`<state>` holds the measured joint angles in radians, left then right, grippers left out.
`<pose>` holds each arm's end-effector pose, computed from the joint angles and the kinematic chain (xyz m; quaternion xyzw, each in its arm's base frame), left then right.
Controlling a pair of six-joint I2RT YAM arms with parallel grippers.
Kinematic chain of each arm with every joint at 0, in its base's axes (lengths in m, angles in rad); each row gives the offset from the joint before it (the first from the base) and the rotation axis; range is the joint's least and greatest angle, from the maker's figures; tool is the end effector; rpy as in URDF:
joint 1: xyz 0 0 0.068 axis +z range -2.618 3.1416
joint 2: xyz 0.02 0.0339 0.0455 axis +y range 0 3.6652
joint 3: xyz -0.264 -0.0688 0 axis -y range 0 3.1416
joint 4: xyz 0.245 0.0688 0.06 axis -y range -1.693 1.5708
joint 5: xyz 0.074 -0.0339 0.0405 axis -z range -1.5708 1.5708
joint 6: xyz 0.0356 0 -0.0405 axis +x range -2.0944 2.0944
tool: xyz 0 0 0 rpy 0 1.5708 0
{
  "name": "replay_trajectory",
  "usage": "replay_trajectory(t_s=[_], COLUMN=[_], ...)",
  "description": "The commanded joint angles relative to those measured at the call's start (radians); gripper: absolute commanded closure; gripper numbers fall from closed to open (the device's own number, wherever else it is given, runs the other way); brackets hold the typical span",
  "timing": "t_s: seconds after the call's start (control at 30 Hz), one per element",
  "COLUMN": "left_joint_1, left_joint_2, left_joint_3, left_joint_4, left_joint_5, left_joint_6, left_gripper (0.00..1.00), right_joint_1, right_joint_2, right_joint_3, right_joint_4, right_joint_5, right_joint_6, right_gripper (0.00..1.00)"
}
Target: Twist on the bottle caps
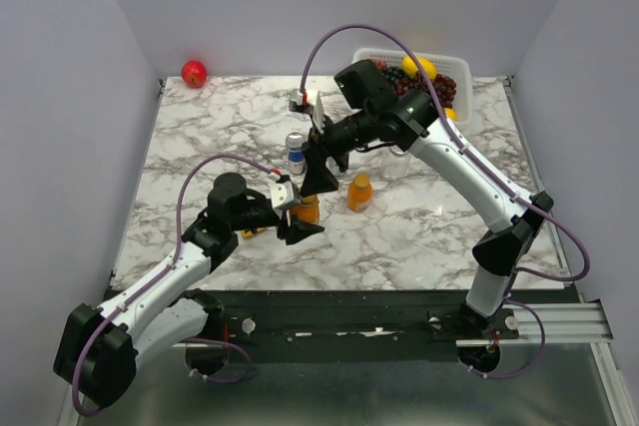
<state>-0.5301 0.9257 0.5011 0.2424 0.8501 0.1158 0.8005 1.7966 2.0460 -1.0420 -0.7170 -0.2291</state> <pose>0.1634 -0.1268 0.2605 0.4724 0.5802 -0.4300 0.5053 0.2426 0.2836 0.4176 -0.5424 0.6886 0.4116 0.2493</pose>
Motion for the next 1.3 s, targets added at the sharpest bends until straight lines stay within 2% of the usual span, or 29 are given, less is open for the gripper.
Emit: replay_trajectory(t_s=[0.0, 0.03, 0.07, 0.1, 0.13, 0.23, 0.33, 0.4, 0.57, 0.73, 1.27], left_joint_1=[0.002, 0.002, 0.002, 0.002, 0.002, 0.002, 0.002, 0.002, 0.002, 0.002, 0.021], left_joint_2=[-0.022, -0.019, -0.019, -0.015, -0.011, -0.004, 0.007, 0.016, 0.039, 0.053, 0.048], left_joint_3=[0.020, 0.022, 0.027, 0.030, 0.031, 0.042, 0.051, 0.054, 0.066, 0.077, 0.057], left_joint_4=[0.017, 0.023, 0.029, 0.041, 0.046, 0.051, 0.044, 0.055, 0.074, 0.078, 0.112], left_joint_5=[0.037, 0.038, 0.038, 0.038, 0.043, 0.050, 0.058, 0.061, 0.069, 0.076, 0.026], left_joint_6=[-0.005, -0.019, -0.054, -0.074, -0.085, -0.104, -0.102, -0.110, -0.113, -0.139, -0.174], left_gripper=[1.00, 1.00, 1.00, 1.00, 1.00, 1.00, 1.00, 1.00, 1.00, 1.00, 1.00], right_joint_1=[-0.090, -0.115, -0.148, -0.149, -0.139, -0.133, -0.129, -0.107, -0.052, -0.038, -0.020], right_joint_2=[-0.023, -0.020, -0.045, -0.072, -0.098, -0.164, -0.131, -0.123, -0.146, -0.135, -0.164], right_joint_3=[0.008, 0.009, -0.015, -0.042, -0.123, -0.204, -0.155, -0.144, -0.214, -0.231, -0.268], right_joint_4=[0.066, 0.059, 0.053, 0.048, 0.112, 0.229, 0.110, 0.088, 0.148, 0.177, 0.142], right_joint_5=[-0.094, -0.239, -0.515, -0.522, -0.483, -0.340, -0.346, -0.320, -0.257, -0.262, -0.228], right_joint_6=[0.060, 0.003, -0.188, -0.250, -0.274, -0.254, -0.363, -0.401, -0.392, -0.358, -0.360], right_gripper=[0.00, 0.00, 0.00, 0.00, 0.00, 0.00, 0.00, 0.00, 0.00, 0.00, 0.00])
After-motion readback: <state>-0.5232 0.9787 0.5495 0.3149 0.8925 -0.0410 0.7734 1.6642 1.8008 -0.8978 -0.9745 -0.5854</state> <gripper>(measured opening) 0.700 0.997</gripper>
